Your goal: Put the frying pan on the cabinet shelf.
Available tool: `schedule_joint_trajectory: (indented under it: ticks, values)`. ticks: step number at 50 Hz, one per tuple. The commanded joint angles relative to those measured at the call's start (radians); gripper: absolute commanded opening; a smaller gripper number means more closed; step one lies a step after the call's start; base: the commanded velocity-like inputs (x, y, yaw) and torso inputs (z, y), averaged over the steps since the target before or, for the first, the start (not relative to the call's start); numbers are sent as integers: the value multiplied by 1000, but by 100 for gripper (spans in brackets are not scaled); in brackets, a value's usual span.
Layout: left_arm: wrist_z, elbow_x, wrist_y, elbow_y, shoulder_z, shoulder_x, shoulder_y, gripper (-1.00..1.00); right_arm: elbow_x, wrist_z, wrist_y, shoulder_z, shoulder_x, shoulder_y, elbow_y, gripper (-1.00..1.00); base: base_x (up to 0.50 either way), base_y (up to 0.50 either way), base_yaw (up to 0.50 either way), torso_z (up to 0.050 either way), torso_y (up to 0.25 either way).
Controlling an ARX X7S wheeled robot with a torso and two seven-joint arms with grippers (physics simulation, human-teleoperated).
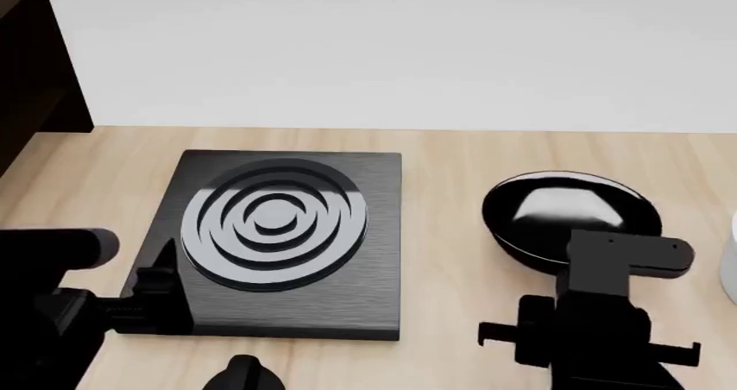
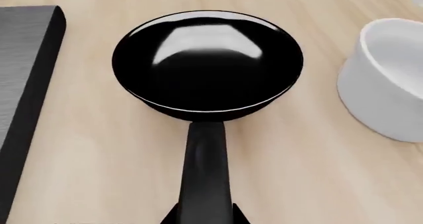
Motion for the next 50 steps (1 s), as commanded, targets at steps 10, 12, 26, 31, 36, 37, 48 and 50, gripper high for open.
schedule_joint_trajectory:
  ticks: [10, 12, 26, 31, 36, 37, 48, 50]
  values:
    - [8, 0, 28, -19, 11, 7, -3, 100, -17, -26, 176, -119, 80, -4, -513, -100, 0, 5, -4, 0, 0]
    - [7, -1, 29, -21, 12, 7, -3, 100, -17, -29, 184, -133, 86, 9, -539, -100, 0, 5, -4, 0, 0]
    - [8, -37, 14, -19, -6, 7, -21, 100, 6, -74, 210, -183, 118, 77, -728, -100, 0, 4, -4, 0, 0]
    - [22, -117, -28, 10, -63, 23, -61, 100, 43, -120, 204, -157, 128, 85, -751, -100, 0, 4, -3, 0, 0]
    - [37, -234, -126, -14, -147, 38, -171, 100, 82, -171, 182, -136, 146, 88, -807, -100, 0, 5, -5, 0, 0]
    - [47, -257, -151, -32, -160, 32, -208, 100, 98, -187, 177, -120, 145, 88, -818, -100, 0, 5, 0, 0, 0]
    - [68, -348, -292, -163, -211, -15, -452, 100, 168, -284, 145, -122, 166, 83, -840, -100, 0, 6, -3, 1, 0]
    - [122, -379, -323, -222, -200, -34, -505, 100, 190, -302, 139, -109, 154, 79, -836, -100, 0, 6, -4, 0, 0]
